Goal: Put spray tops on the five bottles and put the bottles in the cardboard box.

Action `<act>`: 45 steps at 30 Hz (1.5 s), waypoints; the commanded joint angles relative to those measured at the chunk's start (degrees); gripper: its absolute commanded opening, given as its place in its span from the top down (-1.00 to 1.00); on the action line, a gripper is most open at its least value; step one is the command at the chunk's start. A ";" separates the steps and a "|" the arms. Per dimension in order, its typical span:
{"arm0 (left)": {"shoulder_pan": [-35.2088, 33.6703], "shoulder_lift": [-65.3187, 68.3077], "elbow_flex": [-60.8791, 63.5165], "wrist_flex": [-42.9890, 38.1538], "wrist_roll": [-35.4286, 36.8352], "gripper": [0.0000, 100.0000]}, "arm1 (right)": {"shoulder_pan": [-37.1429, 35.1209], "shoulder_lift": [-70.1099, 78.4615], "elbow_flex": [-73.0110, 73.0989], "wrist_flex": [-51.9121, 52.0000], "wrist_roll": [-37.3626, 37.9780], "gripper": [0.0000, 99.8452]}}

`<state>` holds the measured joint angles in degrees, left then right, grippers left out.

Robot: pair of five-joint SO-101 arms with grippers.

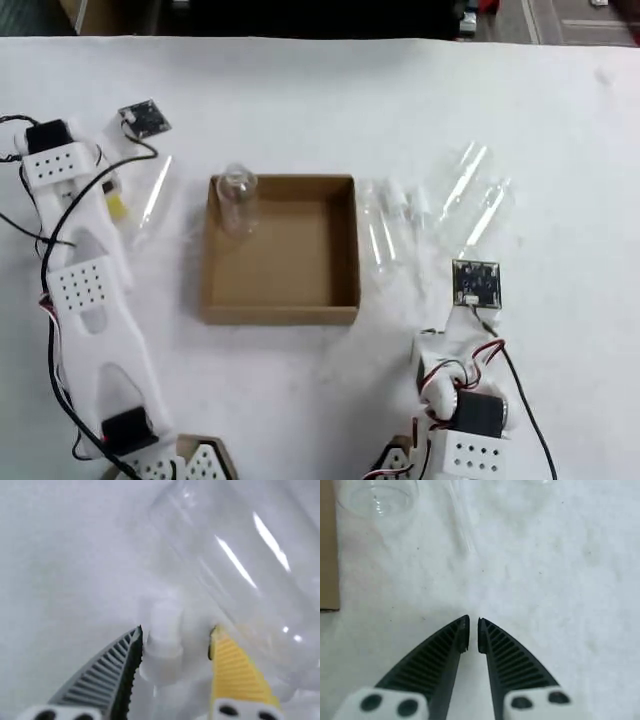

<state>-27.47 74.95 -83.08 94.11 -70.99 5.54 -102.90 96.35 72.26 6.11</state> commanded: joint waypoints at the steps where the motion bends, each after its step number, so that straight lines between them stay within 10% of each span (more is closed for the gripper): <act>1: 0.75 -1.80 -1.14 0.70 -0.35 0.60 | -0.31 -0.31 0.53 0.31 -0.09 0.97; 8: 3.03 -3.03 -8.53 7.56 0.09 0.97 | -0.31 -0.31 0.53 0.31 -0.09 0.97; 28: 8.57 -44.53 -12.31 8.18 45.10 0.96 | 0.04 -0.31 0.53 0.31 -0.09 0.97; 45: 27.30 -79.52 -11.78 8.35 58.73 0.96 | 0.04 -0.31 0.53 0.31 -0.09 0.97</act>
<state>-2.07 3.74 -93.45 102.11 -19.03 5.54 -102.90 96.35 72.26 6.11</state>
